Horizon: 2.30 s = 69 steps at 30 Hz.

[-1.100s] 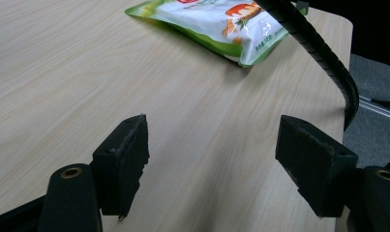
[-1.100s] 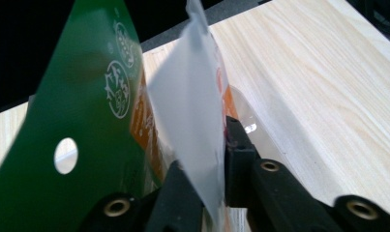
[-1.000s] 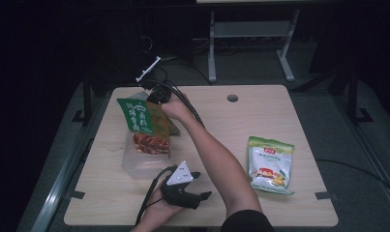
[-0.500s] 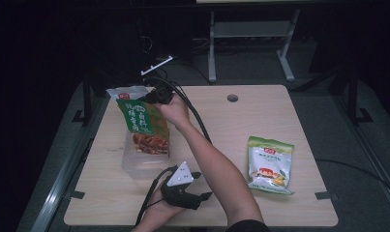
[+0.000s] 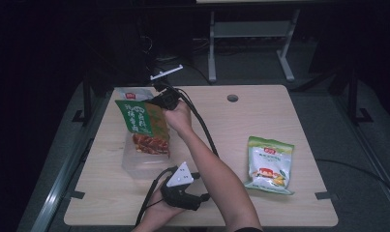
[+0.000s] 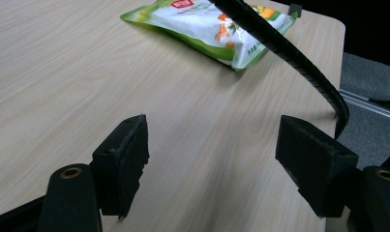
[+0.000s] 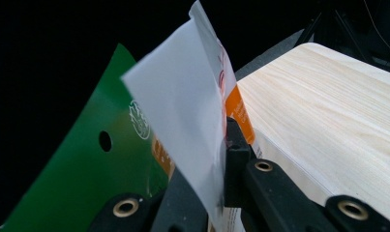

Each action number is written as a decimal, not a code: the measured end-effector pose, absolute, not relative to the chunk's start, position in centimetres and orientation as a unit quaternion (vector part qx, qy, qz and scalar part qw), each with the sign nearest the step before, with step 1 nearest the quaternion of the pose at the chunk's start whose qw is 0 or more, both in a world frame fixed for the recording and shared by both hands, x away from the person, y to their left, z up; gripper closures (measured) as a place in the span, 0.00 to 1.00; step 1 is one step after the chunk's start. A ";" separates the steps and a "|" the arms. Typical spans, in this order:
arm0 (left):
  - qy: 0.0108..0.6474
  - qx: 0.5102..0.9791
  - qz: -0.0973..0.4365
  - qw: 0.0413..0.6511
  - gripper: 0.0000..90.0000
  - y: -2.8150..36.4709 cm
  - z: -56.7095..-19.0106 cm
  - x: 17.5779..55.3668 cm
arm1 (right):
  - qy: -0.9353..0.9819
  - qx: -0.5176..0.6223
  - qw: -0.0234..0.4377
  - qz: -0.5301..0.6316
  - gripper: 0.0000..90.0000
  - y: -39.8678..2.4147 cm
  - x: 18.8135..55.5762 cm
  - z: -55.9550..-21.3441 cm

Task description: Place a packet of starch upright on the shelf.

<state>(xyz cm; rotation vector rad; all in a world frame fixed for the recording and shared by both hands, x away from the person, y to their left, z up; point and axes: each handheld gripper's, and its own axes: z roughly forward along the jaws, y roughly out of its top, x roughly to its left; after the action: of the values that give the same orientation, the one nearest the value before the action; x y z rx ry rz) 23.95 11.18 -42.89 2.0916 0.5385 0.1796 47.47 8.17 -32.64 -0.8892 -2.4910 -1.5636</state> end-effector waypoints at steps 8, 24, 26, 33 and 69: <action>0.222 0.851 0.072 0.471 0.30 11.3 -42.9 23.9 | -0.821 -0.277 -0.006 -0.500 1.00 7.6 47.7 -32.1; 0.217 0.853 0.064 0.470 0.30 11.0 -42.9 23.8 | -0.800 -0.293 0.012 -0.524 1.00 7.7 48.1 -33.4; 0.218 0.852 0.065 0.472 0.30 11.0 -42.9 23.7 | -0.800 -0.290 0.010 -0.525 1.00 7.8 47.9 -33.7; 0.219 0.852 0.064 0.471 0.30 11.0 -42.9 23.7 | -0.794 -0.308 0.024 -0.523 1.00 7.8 48.0 -34.9; 0.218 0.852 0.065 0.472 0.30 11.0 -42.9 23.6 | -0.805 -0.327 0.048 -0.492 1.00 7.8 46.6 -35.8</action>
<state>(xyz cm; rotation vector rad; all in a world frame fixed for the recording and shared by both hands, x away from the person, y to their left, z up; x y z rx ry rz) 23.65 10.95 -42.91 2.0860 0.5345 0.1603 46.62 7.79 -35.82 -0.9984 -2.4560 -1.5000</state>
